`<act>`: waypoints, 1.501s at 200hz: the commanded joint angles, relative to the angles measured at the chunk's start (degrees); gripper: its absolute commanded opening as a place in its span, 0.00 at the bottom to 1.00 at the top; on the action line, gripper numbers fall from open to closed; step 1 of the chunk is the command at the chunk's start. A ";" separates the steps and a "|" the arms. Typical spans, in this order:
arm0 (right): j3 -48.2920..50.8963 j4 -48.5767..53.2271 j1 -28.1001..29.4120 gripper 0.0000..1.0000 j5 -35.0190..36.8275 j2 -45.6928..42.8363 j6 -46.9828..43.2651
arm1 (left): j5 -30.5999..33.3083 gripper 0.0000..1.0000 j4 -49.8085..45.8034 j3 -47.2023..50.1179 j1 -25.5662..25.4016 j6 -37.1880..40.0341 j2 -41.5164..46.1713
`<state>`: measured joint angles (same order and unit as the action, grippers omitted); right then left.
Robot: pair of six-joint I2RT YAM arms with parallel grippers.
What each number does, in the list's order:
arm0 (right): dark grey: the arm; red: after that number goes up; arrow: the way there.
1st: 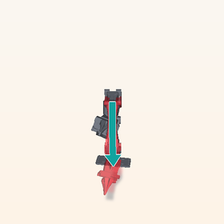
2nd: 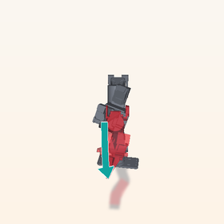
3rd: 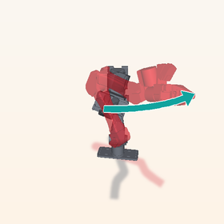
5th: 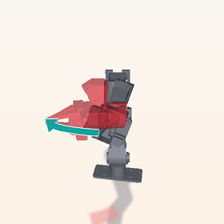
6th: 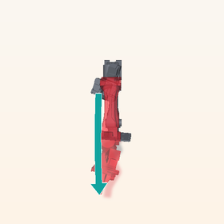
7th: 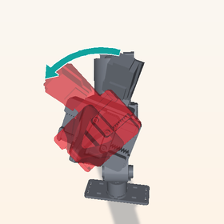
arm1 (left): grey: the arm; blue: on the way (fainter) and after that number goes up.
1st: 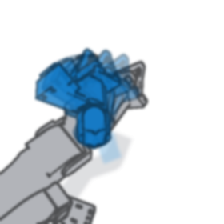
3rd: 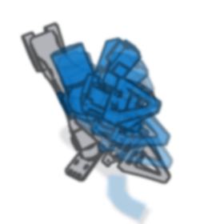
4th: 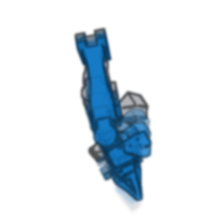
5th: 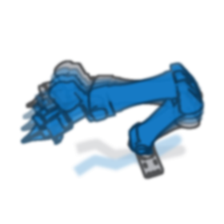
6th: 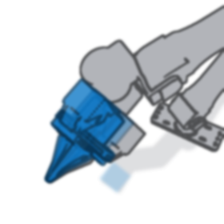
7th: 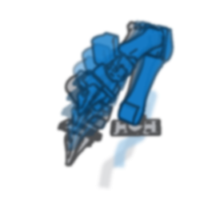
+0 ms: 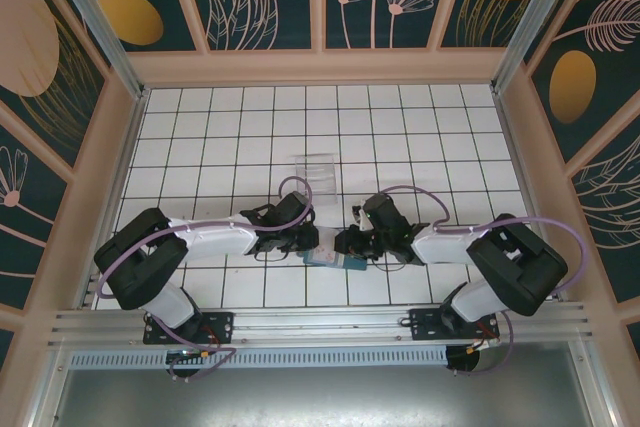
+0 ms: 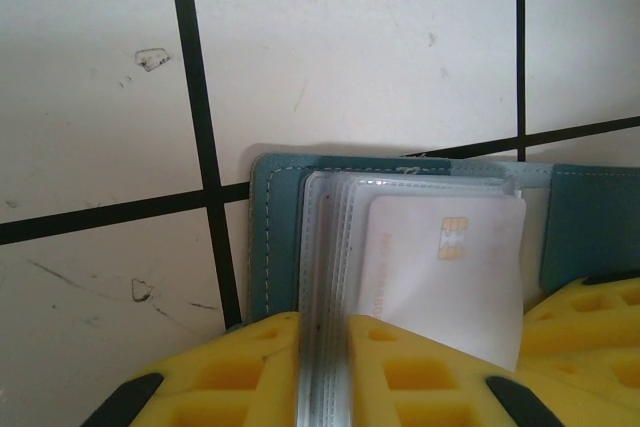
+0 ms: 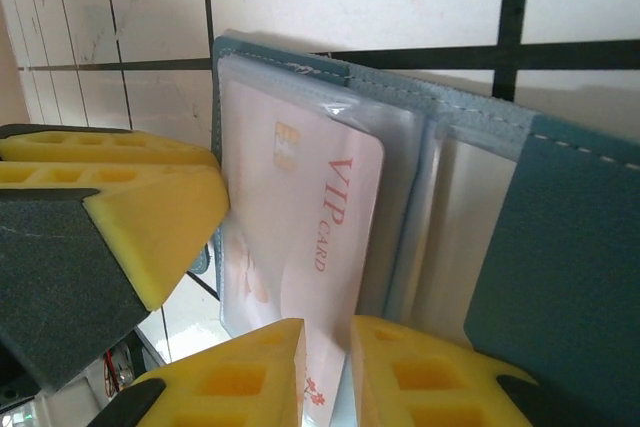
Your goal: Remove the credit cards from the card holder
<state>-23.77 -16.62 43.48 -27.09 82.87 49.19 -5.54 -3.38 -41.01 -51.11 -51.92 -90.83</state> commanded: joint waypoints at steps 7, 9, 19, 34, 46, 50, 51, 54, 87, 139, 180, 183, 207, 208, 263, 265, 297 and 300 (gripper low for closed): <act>1.41 -1.01 -0.24 0.21 0.82 -0.71 2.00 | -1.14 0.18 -3.30 1.77 -0.27 0.28 -2.51; 1.44 -1.15 -0.24 0.21 0.75 -0.74 2.06 | -1.14 0.18 -3.32 1.74 -0.30 0.27 -2.51; 1.75 -1.80 -0.24 0.21 0.39 -0.75 2.42 | -1.23 0.18 -3.26 1.73 -0.24 0.26 -2.51; 1.82 -2.28 -0.29 0.21 0.13 -0.77 2.75 | -1.33 0.18 -3.24 1.73 -0.27 0.31 -2.43; 2.18 -3.61 -0.24 0.19 -0.48 -0.87 3.30 | -1.47 0.18 -3.24 1.73 -0.22 0.28 -2.46; 2.35 -4.10 -0.24 0.19 -0.71 -0.93 3.60 | -1.46 0.18 -3.22 1.73 -0.23 0.32 -2.43; 2.38 -4.29 -0.24 0.19 -0.74 -0.94 3.66 | -1.43 0.18 -3.22 1.73 -0.22 0.28 -2.43; 2.57 -4.76 -0.24 0.18 -0.96 -1.00 3.92 | -1.44 0.18 -3.22 1.73 -0.29 0.32 -2.47; 3.72 -8.97 -0.24 0.15 -2.43 -1.31 6.22 | -1.72 0.18 -2.96 1.82 -0.26 0.24 -2.56; 4.40 -12.09 -0.35 0.13 -3.30 -1.07 7.42 | -2.10 0.21 -2.61 1.73 -0.24 0.15 -2.45; 5.58 -16.78 -0.43 0.18 -3.93 0.73 9.16 | -3.40 0.19 -1.92 1.69 -0.28 0.15 -2.16; 5.58 -17.08 -0.42 0.18 -3.98 0.88 9.26 | -3.50 0.19 -1.82 1.72 -0.30 0.15 -2.18; 6.43 -20.72 -0.41 0.15 -4.33 1.53 10.68 | -3.78 0.18 -1.73 1.73 -0.30 0.13 -2.16; 6.44 -20.86 -0.42 0.15 -4.35 1.52 10.72 | -3.78 0.18 -1.72 1.68 -0.30 0.14 -2.16; 6.78 -21.33 -0.59 0.10 -4.46 1.71 10.80 | -4.14 0.18 -1.35 2.01 -0.30 0.02 -2.34; 6.80 -21.23 -0.64 0.10 -4.40 1.62 10.74 | -4.09 0.18 -1.43 2.00 -0.30 0.05 -2.34; 6.63 -16.26 -1.25 0.05 -3.51 0.18 9.35 | -1.86 0.19 -3.93 1.94 -0.29 0.78 -2.02; 6.70 -15.89 -1.29 0.05 -3.43 -0.03 9.15 | -1.66 0.19 -4.26 1.91 -0.25 0.88 -1.99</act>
<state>-17.08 -33.08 42.76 -30.30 84.49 59.31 -6.59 -2.57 -40.82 -50.89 -51.92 -91.05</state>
